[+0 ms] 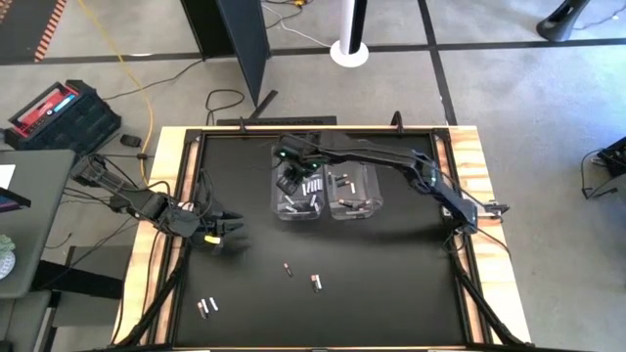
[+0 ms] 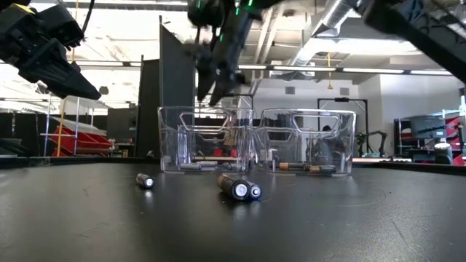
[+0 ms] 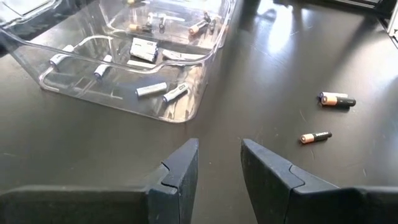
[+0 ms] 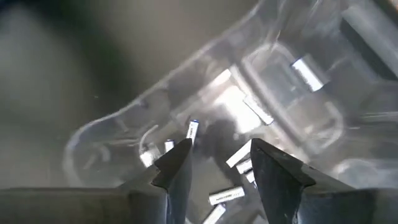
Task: Sort batteries
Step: Put the black battery into the right transparent bin
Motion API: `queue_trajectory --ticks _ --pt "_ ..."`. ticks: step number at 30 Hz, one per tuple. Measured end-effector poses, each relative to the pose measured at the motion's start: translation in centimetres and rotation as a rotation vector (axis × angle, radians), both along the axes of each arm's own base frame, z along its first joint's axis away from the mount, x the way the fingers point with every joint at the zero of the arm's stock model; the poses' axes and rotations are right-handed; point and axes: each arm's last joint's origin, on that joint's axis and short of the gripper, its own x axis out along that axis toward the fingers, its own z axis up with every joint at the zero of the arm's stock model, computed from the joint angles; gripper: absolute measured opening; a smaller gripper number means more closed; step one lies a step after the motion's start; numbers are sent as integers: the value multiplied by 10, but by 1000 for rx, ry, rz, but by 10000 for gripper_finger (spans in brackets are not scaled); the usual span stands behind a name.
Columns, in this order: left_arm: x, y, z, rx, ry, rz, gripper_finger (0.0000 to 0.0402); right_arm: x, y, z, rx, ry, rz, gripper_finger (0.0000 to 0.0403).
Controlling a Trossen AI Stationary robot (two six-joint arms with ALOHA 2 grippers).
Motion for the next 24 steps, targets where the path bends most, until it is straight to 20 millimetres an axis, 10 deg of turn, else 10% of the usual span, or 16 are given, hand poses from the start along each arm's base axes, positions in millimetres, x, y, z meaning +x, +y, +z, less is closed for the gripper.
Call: queue_trajectory --ticks 8,24 --pt "0 0 0 1 -1 1 118 -41 58 45 -120 40 76 173" --pt "2 -1 3 -18 -36 -3 118 -172 153 3 -18 -120 -190 173"
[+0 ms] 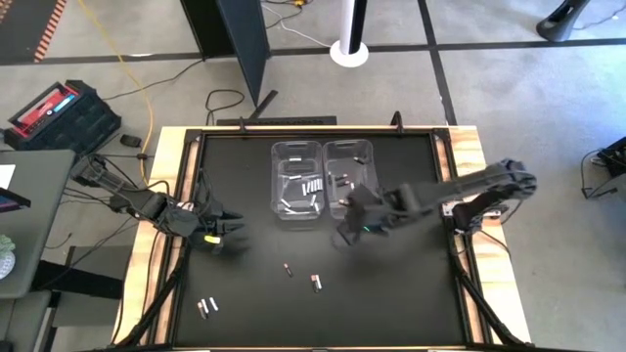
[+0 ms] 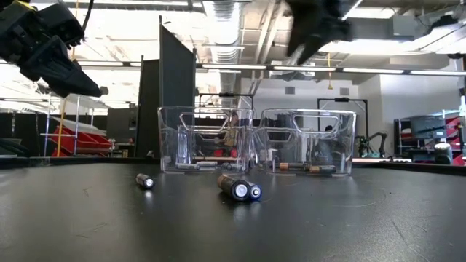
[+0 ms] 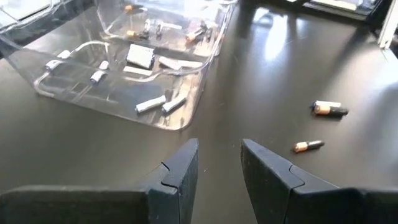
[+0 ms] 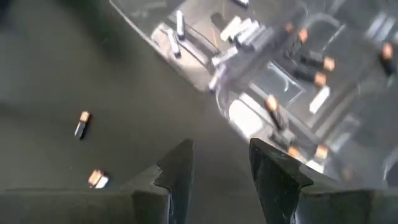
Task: Sort batteries
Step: Put the black battery into the right transparent bin
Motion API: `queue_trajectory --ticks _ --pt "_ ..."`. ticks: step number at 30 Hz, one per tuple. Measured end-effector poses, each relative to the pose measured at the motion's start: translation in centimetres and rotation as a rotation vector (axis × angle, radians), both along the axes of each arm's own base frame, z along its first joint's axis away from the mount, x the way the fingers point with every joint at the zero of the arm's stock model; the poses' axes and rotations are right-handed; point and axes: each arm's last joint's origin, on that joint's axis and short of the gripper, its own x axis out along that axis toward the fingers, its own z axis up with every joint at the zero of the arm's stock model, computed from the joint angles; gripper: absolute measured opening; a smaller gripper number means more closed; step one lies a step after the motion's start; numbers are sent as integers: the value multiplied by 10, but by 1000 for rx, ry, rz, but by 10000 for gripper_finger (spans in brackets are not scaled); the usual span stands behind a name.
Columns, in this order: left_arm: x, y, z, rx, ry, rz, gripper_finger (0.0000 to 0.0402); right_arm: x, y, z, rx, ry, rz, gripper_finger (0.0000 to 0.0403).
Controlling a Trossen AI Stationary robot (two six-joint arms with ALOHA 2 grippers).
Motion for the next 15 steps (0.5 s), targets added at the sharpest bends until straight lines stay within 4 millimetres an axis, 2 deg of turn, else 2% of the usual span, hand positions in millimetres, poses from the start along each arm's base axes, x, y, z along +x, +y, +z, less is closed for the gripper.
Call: queue_trajectory --ticks 7,15 --pt "14 -9 11 30 12 -92 118 -51 42 -30 80 -14 -74 173" --pt "55 -30 19 156 170 -150 118 -94 80 -62 107 -9 -83 173"
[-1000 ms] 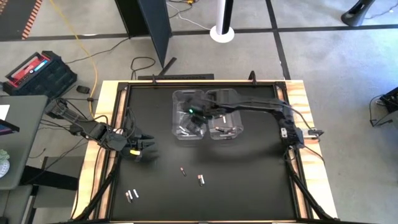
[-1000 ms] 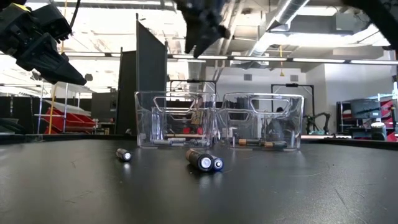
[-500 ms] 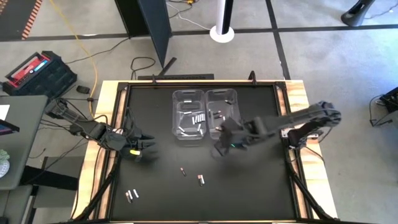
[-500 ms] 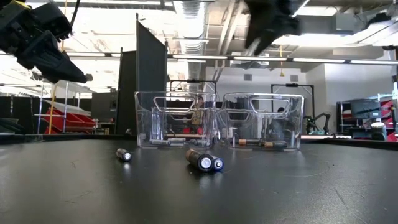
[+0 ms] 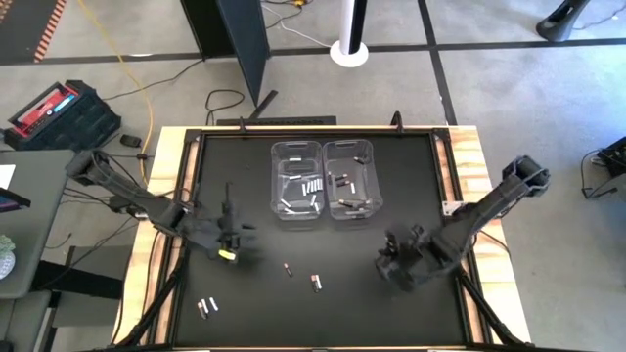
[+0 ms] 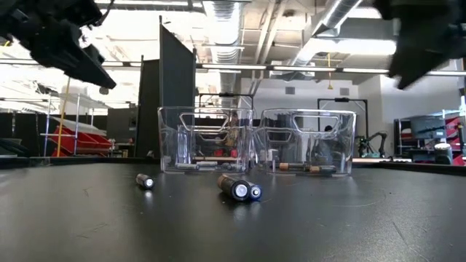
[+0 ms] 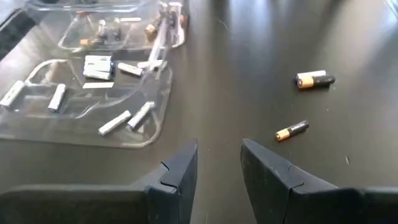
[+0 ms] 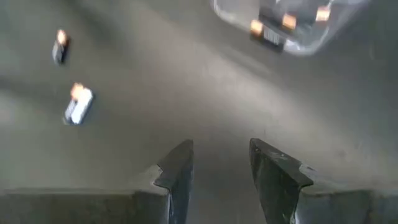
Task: Sort batteries
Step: Put the black battery into the right transparent bin
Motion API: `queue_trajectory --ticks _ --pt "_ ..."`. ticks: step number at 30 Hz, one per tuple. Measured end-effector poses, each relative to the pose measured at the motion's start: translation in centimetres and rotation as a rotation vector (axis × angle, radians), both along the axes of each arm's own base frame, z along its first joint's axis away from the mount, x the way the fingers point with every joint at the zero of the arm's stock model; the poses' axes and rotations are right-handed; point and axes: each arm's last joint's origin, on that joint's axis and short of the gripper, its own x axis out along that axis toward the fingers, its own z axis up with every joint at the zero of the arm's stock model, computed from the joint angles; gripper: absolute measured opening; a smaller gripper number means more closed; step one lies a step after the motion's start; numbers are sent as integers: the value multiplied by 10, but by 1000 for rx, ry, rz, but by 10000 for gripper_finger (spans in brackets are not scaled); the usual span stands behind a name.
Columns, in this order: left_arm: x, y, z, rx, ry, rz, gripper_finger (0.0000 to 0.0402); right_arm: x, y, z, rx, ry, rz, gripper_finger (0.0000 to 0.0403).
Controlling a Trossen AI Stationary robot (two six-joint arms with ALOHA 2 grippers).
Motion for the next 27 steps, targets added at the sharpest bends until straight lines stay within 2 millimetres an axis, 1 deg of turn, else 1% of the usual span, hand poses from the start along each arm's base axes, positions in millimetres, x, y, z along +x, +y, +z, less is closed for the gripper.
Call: queue_trajectory --ticks 6,9,12,16,21,24,27 --pt "35 -19 8 71 80 -64 118 -26 24 -30 69 -47 24 173" --pt "53 -30 6 96 139 -145 118 -36 34 -46 103 -141 54 173" --pt "73 -39 -1 108 199 -197 118 -46 40 -63 111 -256 79 173" --pt "103 -48 -12 92 277 -260 114 -55 44 -79 126 -381 148 173" --pt "140 -54 -31 42 368 -324 96 -65 42 -95 173 -424 190 173" --pt "155 -57 -43 45 431 -354 89 -69 40 -100 181 -429 198 173" --pt "164 -57 -50 40 509 -387 87 -69 39 -101 185 -433 197 173"
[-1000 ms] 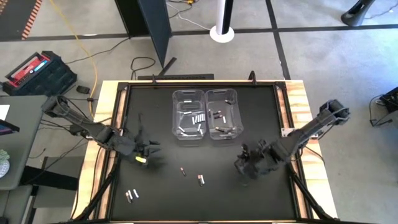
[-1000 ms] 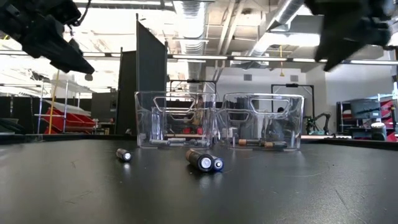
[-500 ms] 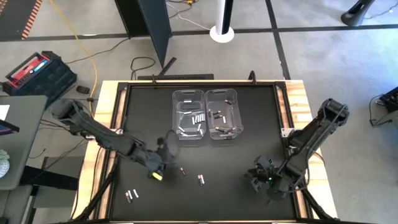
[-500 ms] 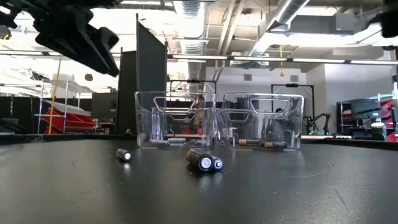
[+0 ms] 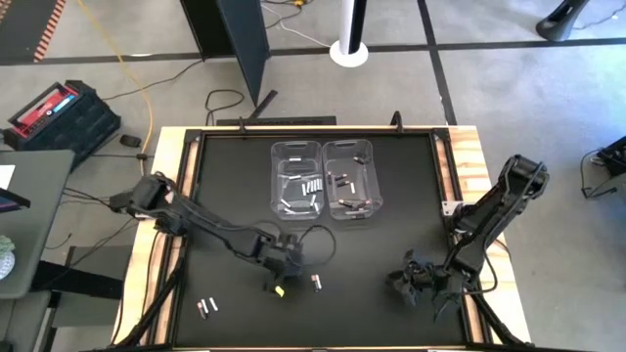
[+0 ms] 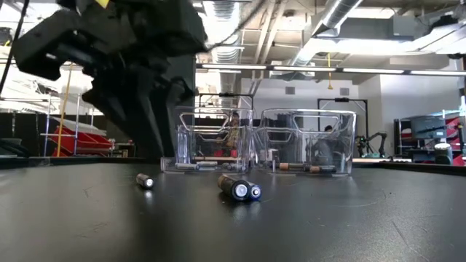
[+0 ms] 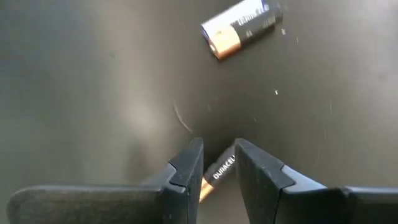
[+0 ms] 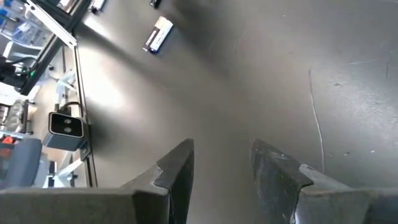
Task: Sort batteries
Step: Put the black battery into the right transparent bin
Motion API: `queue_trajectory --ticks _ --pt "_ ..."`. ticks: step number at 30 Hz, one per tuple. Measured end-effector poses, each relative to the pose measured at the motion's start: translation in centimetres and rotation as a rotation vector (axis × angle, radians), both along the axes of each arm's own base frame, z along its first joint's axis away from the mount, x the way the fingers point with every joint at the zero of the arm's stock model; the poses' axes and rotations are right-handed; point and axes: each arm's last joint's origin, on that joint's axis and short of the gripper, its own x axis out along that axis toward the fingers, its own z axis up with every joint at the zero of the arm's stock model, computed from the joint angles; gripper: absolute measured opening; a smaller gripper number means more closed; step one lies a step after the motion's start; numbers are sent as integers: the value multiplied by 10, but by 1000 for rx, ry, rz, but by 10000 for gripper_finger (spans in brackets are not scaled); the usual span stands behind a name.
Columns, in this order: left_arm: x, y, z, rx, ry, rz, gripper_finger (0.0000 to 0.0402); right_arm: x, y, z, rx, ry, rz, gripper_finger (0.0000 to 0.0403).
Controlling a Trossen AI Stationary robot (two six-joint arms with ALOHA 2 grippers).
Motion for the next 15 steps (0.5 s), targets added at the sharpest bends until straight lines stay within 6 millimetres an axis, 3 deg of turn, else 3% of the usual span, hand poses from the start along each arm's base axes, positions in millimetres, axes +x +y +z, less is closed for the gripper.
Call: queue_trajectory --ticks 15 --pt "-1 8 -8 114 156 -160 87 0 2 1 -13 -14 32 173"
